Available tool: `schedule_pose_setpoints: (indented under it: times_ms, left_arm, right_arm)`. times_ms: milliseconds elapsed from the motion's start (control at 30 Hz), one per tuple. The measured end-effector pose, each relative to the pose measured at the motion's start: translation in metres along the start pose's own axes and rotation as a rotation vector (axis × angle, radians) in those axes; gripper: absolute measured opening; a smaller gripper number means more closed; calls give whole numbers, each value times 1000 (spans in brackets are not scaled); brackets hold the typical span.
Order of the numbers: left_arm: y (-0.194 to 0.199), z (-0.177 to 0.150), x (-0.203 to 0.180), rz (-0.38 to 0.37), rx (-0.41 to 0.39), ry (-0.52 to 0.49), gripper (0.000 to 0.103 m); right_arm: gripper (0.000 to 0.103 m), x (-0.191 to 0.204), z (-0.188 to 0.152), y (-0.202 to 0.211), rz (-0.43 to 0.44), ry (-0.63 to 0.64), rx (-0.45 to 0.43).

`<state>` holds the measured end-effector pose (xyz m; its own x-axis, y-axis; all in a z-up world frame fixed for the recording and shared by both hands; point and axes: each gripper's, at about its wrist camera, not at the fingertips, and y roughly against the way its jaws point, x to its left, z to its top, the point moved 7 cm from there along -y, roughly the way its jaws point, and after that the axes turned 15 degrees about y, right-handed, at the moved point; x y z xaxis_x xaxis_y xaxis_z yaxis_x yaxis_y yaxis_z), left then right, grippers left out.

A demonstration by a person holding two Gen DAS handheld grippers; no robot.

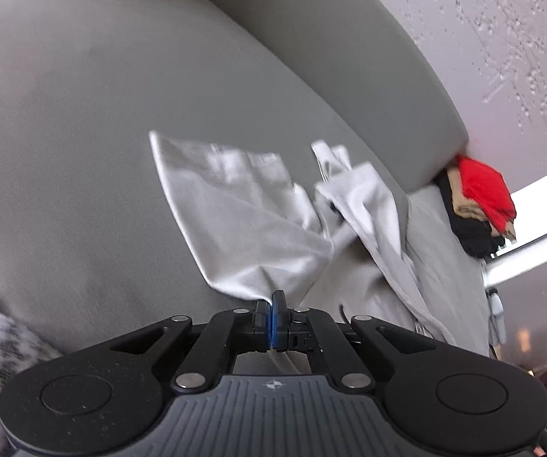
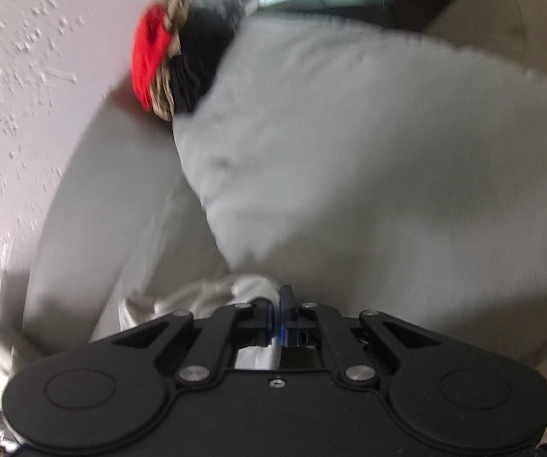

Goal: Fold clothes

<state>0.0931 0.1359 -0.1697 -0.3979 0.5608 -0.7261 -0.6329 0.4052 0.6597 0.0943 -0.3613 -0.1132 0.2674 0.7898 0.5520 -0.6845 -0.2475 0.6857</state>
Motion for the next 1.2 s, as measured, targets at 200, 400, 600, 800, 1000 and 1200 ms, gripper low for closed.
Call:
schedule_pose_setpoints:
  times_ms: [200, 400, 600, 800, 1000, 1200]
  left_arm:
    - [-7, -4, 1, -23, 65, 29, 17]
    - [-11, -5, 3, -85, 122, 98, 29]
    - [-18, -11, 5, -140, 195, 196, 30]
    - [-15, -10, 3, -172, 192, 235, 16]
    - [-17, -23, 2, -120, 206, 232, 36]
    - [-22, -28, 3, -153, 161, 318, 36]
  right_arm:
    - [31, -7, -18, -16, 63, -25, 102]
    - [31, -6, -28, -18, 103, 9, 112]
    - [31, -5, -26, -20, 117, 47, 112]
    - [32, -5, -26, -22, 120, 52, 114]
    - [33, -5, -26, -23, 125, 64, 114]
    - [34, -5, -27, -24, 133, 72, 107]
